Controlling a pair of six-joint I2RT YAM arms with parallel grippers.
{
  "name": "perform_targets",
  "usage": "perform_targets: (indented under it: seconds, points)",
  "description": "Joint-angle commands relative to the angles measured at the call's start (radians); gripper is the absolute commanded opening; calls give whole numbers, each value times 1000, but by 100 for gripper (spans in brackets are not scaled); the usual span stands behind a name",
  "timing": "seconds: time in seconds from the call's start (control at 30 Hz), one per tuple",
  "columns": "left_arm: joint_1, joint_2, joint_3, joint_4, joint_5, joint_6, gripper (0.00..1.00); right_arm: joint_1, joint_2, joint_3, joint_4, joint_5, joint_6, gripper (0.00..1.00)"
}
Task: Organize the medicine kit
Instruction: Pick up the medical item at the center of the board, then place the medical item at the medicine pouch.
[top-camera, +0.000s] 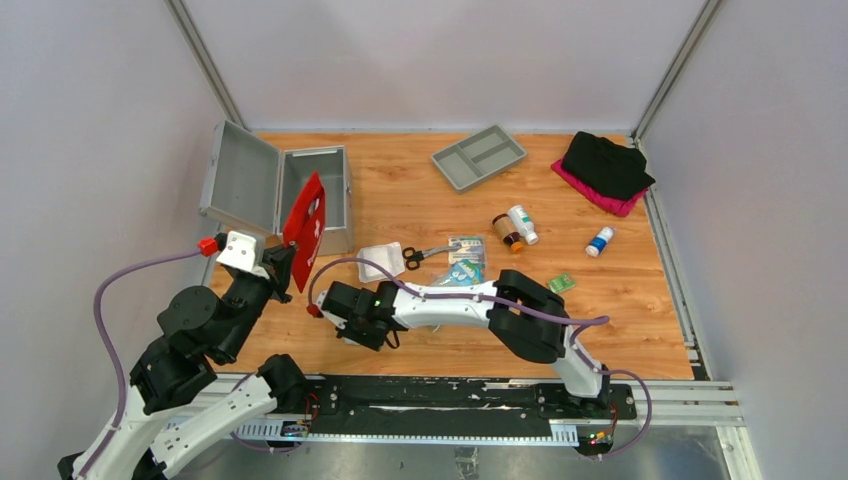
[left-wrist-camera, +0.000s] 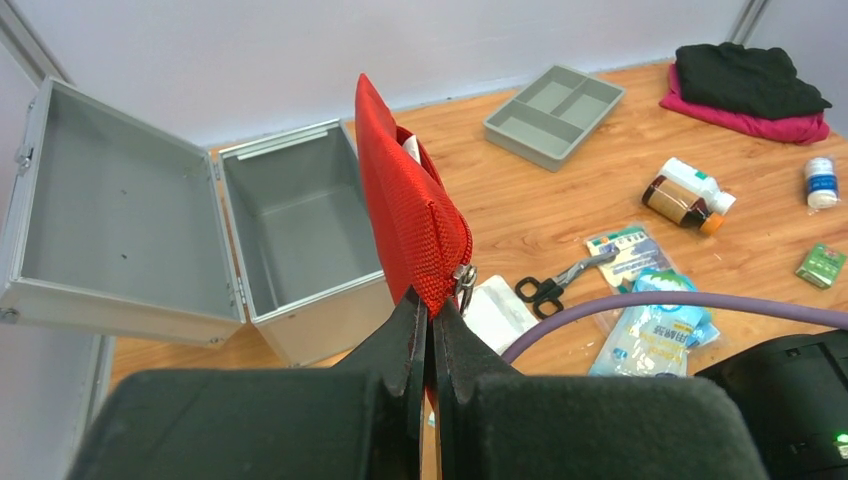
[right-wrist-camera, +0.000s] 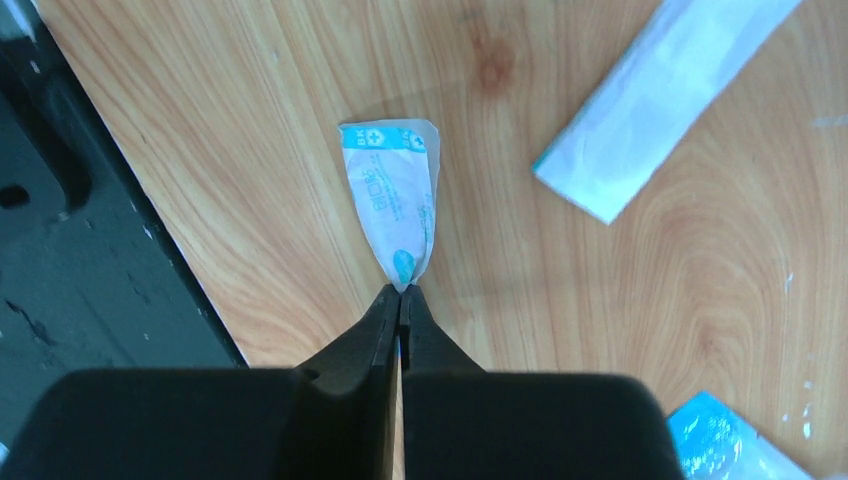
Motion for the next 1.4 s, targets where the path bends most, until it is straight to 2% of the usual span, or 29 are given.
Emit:
perform_targets:
  seconds: [0.0,0.1,0.2,0.3,0.37,0.47,0.6,0.67,0.83,1.17,1.37]
  points:
    - [4,-6,-12,22,15,-7,0,-22,-113,-109,30,75,22,0]
    - [4,-5,-14,25,26,-11,0,-39,-224,-239,77,164,23,0]
    - [4,-2,-25,35,66,-28,0,-54,-380,-393,151,332,1,0]
    - [4,12,-44,69,166,-42,0,-66,-607,-556,270,525,-83,0]
    - [4,25,-59,100,257,-38,0,-76,-755,-651,347,587,-178,0]
    - [4,36,-82,170,430,-23,0,-103,-955,-738,476,564,-346,0]
    - [4,73,-93,213,622,8,0,-153,-1179,-846,665,355,-609,0]
    - [4,101,-92,221,683,19,0,-156,-1232,-893,758,293,-738,0]
    - [4,126,-90,236,764,28,0,-158,-1235,-862,705,219,-1004,0]
    - [4,142,-78,212,820,47,0,-158,-1198,-819,696,202,-1171,0]
    - [4,142,-79,204,809,57,0,-156,-1202,-826,641,135,-1282,1]
